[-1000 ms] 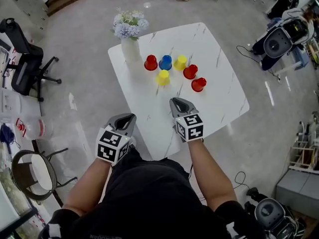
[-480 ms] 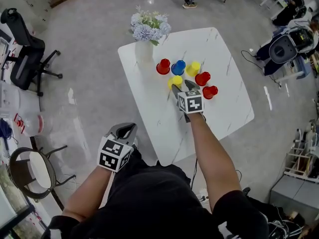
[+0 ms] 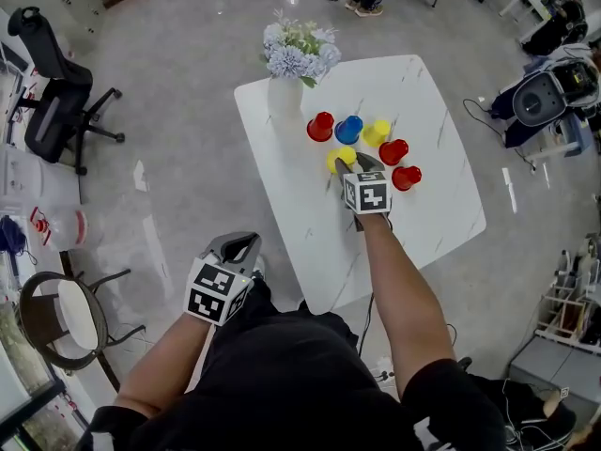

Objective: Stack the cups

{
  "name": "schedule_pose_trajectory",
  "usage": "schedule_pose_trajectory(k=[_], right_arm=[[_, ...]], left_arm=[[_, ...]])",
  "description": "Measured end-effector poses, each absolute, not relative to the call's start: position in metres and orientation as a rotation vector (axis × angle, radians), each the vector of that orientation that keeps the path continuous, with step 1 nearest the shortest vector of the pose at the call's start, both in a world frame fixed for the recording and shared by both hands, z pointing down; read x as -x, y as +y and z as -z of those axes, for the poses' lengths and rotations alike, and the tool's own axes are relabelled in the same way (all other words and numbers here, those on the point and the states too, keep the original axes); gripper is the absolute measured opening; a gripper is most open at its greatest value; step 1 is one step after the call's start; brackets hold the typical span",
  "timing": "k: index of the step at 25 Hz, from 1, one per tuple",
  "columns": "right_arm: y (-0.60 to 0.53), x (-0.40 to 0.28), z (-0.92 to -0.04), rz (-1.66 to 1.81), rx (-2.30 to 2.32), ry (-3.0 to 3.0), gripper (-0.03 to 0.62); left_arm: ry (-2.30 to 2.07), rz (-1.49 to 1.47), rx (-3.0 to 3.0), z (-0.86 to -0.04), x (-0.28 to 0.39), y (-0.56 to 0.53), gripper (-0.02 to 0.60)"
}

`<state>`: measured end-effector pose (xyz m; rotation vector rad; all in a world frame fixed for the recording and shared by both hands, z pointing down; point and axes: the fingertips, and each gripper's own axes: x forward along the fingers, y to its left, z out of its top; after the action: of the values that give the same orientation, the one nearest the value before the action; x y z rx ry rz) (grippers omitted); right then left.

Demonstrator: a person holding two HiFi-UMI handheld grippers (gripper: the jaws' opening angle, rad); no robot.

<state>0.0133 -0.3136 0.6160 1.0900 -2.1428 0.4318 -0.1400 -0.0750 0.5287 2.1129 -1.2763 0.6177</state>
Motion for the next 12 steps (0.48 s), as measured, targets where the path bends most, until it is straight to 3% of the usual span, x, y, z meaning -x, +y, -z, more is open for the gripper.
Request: schedule_pose_trajectory(k=[12], right_arm=[[-0.208, -0.024, -0.593, -0.408, -1.061, -2.211, 0.209]], left_arm=[[-1.216, -0.599, -2.197, -0.522, 0.12, -0.085, 0.009]])
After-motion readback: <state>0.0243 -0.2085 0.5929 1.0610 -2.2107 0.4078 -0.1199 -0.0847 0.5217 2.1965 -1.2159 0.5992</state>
